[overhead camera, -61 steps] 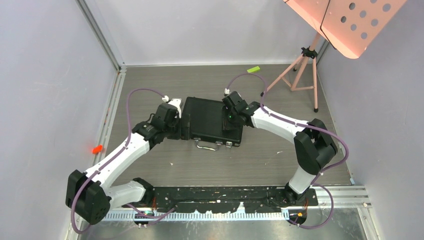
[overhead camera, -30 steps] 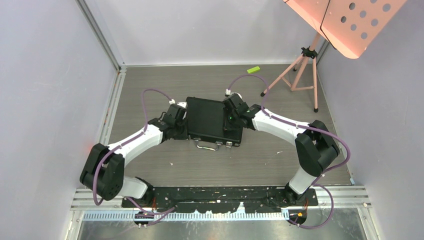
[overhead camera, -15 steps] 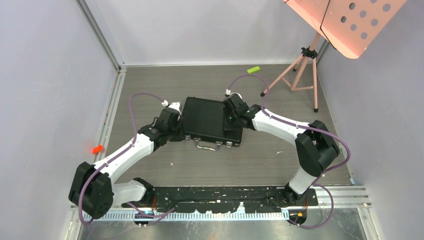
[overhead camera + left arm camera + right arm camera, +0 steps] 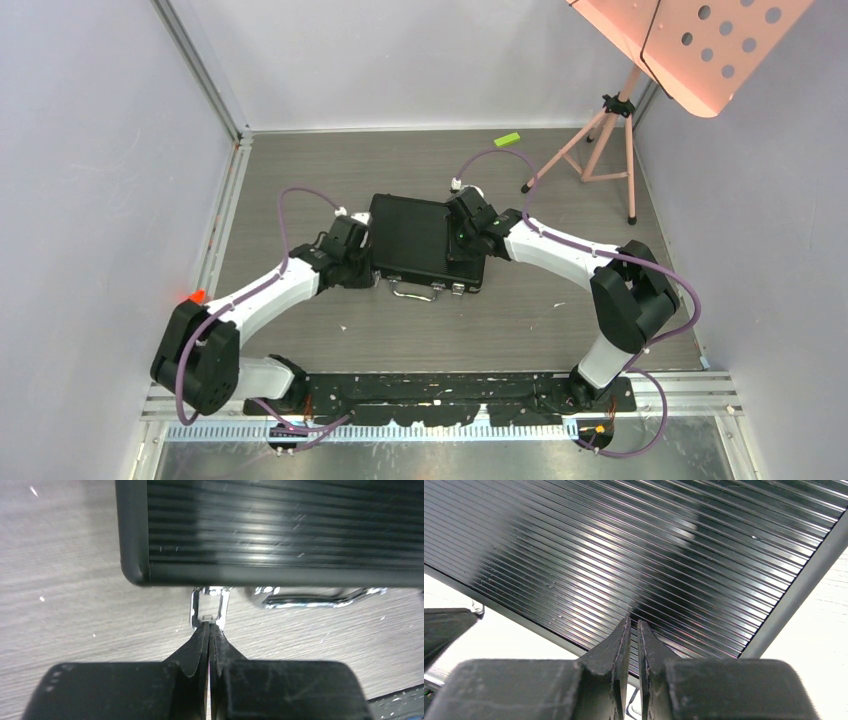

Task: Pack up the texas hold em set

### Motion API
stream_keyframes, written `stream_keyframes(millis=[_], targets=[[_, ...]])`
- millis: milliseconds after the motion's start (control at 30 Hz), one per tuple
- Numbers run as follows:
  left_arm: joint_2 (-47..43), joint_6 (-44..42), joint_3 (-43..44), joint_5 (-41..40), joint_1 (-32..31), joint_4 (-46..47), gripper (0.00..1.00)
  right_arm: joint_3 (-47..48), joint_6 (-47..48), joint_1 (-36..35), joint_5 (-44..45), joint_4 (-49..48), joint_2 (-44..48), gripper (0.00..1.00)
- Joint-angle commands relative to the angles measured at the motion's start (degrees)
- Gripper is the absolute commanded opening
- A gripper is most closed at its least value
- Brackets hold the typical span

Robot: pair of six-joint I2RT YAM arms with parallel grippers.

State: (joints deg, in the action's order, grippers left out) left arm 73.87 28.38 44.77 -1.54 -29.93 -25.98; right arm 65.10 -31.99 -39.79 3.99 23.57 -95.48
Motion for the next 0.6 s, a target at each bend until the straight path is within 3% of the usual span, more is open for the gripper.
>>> stream_keyframes(millis=[0,133,367,567], targets=[[1.01,2.63,-4.78,4.19,-0.04,3.40,0.00,-2.55,0.70,-0.25,2.07,7.39,-1.72,0.17],[3.11,4.97,-9.78,-0.95,0.00,12.39,0.00,-2.37,0.59,-0.20,1.64,6.98,-1.81,0.17],[7.04,7.46,-9.51,-5.86,0.01,19.36,0.00,-2.78,0.04,-0.25,1.17,6.67,-0.76,0.17],[-2.50,6.11,-9.56,-5.99,-0.04,9.49,0.00,-4.52,0.07,-0.21,2.20,6.88,1.26,0.17]])
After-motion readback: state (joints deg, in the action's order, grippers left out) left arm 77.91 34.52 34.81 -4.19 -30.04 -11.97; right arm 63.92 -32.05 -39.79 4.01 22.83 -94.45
